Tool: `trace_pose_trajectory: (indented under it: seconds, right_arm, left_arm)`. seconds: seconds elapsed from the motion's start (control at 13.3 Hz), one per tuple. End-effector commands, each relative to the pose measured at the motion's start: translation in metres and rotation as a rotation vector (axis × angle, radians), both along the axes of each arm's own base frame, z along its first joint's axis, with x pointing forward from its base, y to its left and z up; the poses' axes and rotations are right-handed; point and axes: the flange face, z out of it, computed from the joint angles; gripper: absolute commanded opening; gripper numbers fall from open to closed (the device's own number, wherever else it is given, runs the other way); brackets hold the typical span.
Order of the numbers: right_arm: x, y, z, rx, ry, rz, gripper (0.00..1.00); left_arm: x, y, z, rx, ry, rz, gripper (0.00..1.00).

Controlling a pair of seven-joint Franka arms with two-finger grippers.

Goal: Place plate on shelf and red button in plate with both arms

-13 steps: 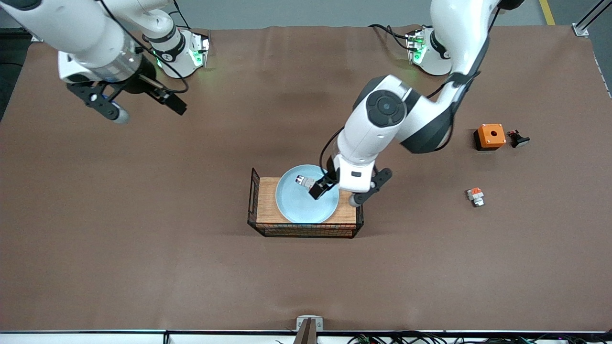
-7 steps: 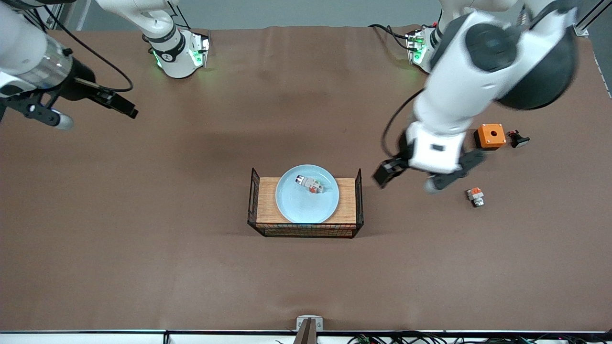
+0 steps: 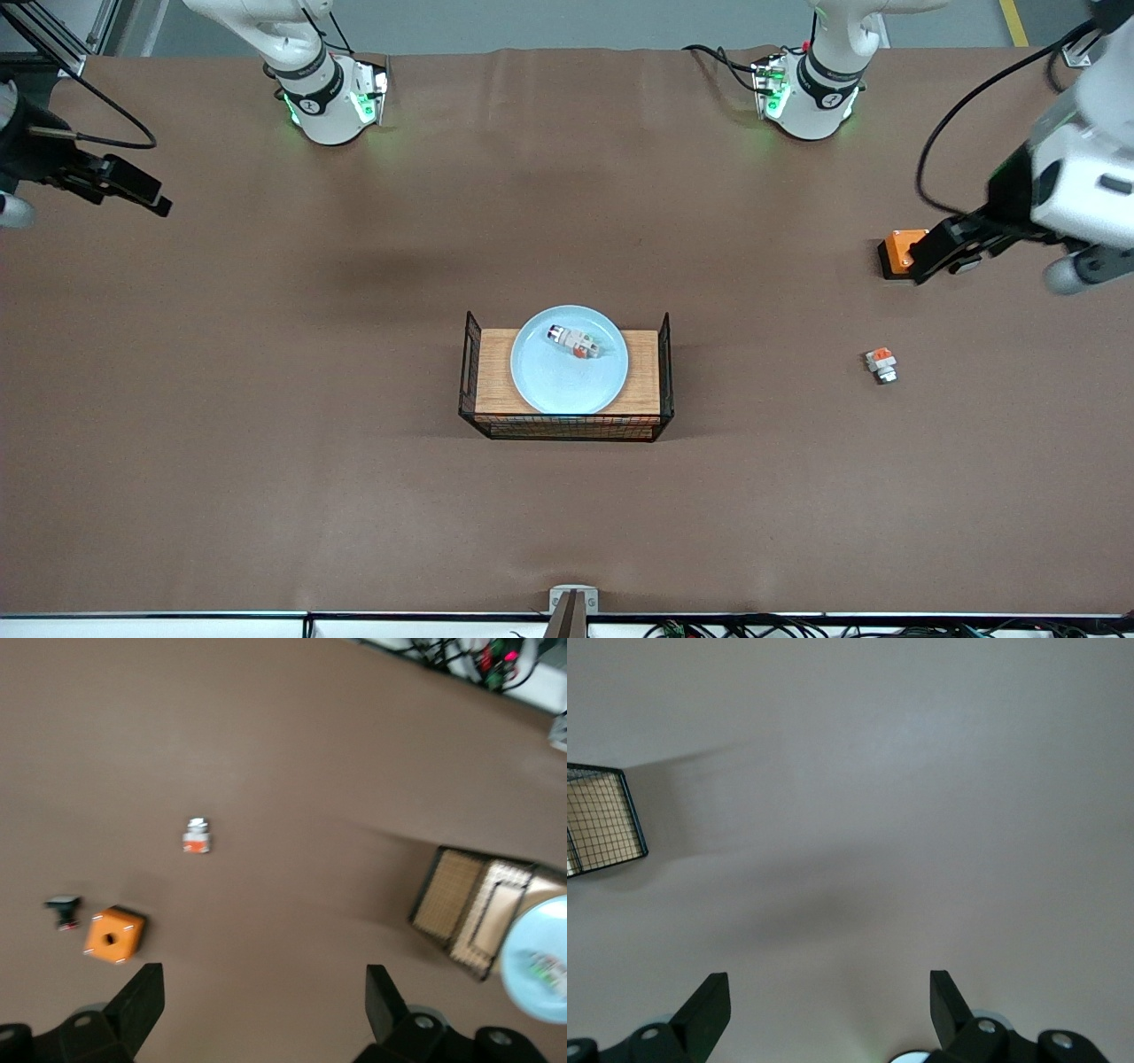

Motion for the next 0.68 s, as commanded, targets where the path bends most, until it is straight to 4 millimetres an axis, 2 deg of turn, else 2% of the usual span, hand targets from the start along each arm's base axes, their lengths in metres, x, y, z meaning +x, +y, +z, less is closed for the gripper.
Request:
trace_pose_trajectory:
  seconds: [0.0, 0.23, 0.38, 0.53, 0.6]
  right_arm:
    - [-0.003, 0.004, 0.034, -0.03, -0.063, 0.031, 0.99]
    - [0.0, 0.016, 0.054, -0.031, -0.106, 0.057, 0.99]
    - [0.004, 0.02, 0.049, -0.03, -0.099, 0.118, 0.99]
    - [0.005, 0.015, 0.049, -0.027, -0.102, 0.178, 0.99]
    - [0.005, 0.014, 0.05, -0.02, -0.107, 0.173, 1.0]
  left_arm:
    - [-0.027, 0.031, 0.013, 0.024, 0.052, -0.064, 1.0]
    - [-0.052, 0.035, 0.02, 0.043, 0.06, -0.111, 1.0]
    - [-0.06, 0.049, 0.02, 0.049, 0.065, -0.136, 1.0]
    - [-0.063, 0.05, 0.021, 0.043, 0.064, -0.164, 1.0]
    - [-0.063, 0.047, 0.014, 0.045, 0.074, -0.171, 1.0]
